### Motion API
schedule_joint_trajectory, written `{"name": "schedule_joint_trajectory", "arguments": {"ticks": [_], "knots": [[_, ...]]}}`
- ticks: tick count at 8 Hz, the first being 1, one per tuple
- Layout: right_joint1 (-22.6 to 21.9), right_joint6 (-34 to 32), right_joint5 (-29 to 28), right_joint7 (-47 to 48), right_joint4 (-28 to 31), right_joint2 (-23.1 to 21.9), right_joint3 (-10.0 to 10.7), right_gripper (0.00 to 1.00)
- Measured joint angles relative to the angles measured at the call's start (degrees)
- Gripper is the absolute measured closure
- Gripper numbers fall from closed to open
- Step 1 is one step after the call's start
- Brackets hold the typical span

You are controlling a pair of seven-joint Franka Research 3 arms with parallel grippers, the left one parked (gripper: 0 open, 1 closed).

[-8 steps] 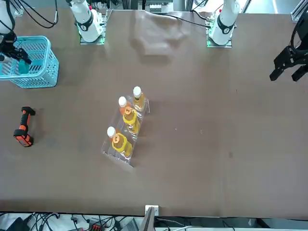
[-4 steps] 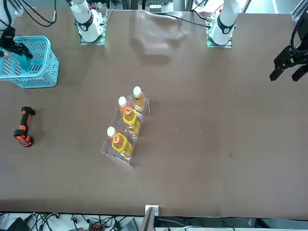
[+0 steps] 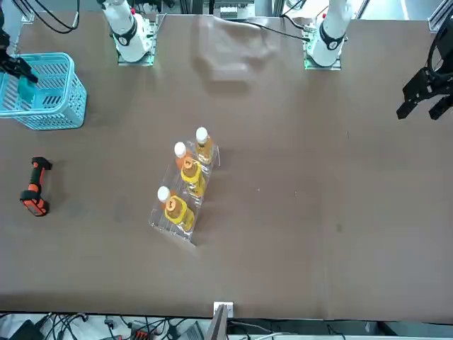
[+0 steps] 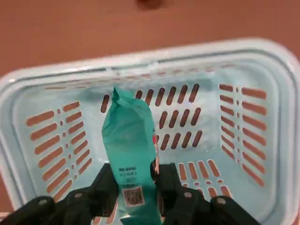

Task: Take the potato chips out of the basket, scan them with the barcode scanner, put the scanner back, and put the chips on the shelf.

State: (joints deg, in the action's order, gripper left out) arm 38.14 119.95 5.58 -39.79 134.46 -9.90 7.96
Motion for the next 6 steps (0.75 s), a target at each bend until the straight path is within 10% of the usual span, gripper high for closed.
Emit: {"name": "schedule_joint_trajectory", "arguments": {"ticks": [6], "knots": [[-1.7, -1.83, -0.92, 16.63, -4.64, 1.17, -19.81, 0.56]]}}
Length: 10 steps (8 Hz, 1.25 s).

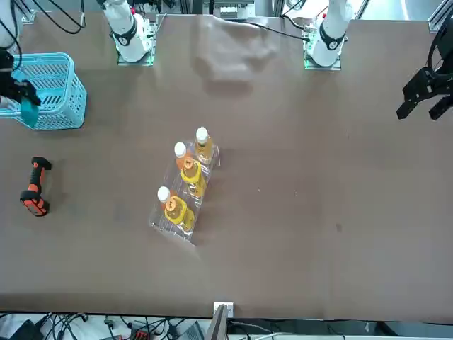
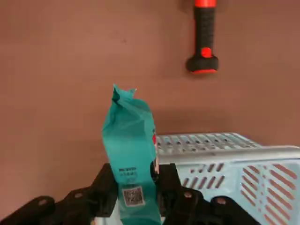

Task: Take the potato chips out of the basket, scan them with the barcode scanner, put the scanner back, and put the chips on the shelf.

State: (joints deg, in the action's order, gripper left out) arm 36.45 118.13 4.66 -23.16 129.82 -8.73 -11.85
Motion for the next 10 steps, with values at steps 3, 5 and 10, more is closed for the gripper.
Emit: {"name": "schedule_joint_trajectory", "arguments": {"ticks": [3, 5, 10], "knots": [[-0.11, 0.45, -4.22, 9.19, -1.54, 4.22, -8.43, 0.56], [-0.17, 2.78, -4.47, 14.5, -3.24, 8.4, -11.86, 0.56], [-3.97, 15.17, -4.44, 21.66, -3.58, 19.67, -13.24, 0.56]]}}
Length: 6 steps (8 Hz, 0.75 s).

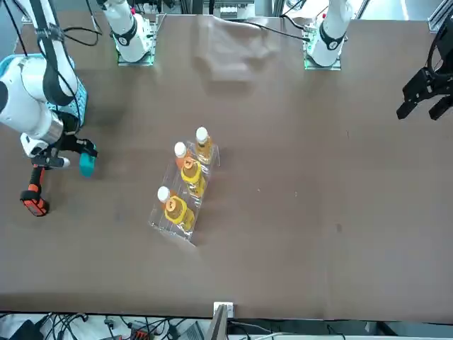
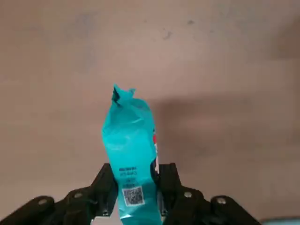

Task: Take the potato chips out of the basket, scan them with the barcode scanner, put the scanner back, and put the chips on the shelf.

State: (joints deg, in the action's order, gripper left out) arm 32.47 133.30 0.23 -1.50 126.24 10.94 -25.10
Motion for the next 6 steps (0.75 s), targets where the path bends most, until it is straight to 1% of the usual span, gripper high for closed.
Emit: {"name": "schedule_joint_trajectory", "arguments": {"ticks": [2, 4, 6], "knots": [[-0.59, 2.69, 0.68, 1.94, -0.16, 4.12, 0.01, 0.56], [-1.29, 3.89, 4.67, 6.47, -0.29, 6.54, 0.01, 0.56], [-1.46, 5.29, 6.76, 8.56, -0.33, 8.4, 0.04, 0.56]]}}
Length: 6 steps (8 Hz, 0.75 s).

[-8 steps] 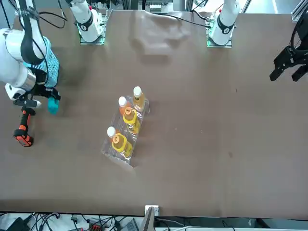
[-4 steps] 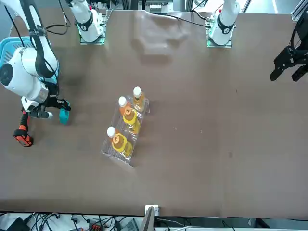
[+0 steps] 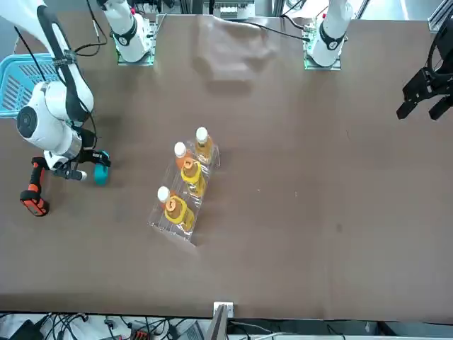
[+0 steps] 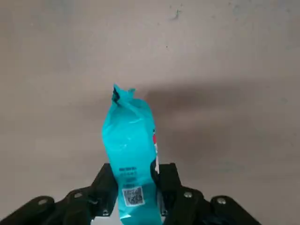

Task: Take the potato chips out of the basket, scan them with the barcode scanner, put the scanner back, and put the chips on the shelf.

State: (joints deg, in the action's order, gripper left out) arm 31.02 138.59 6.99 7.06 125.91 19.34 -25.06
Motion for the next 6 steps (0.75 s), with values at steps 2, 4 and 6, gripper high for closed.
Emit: {"name": "schedule_joint_trajectory", "arguments": {"ticks": [2, 4, 6], "knots": [[0.0, 1.18, 0.06, 0.03, -0.06, 1.69, 0.31, 0.56], [0.0, 1.75, 0.07, 0.04, -0.15, 2.66, 0.4, 0.52], [0.0, 1.92, 0.07, 0.06, -0.16, 3.01, 0.4, 0.48]]}}
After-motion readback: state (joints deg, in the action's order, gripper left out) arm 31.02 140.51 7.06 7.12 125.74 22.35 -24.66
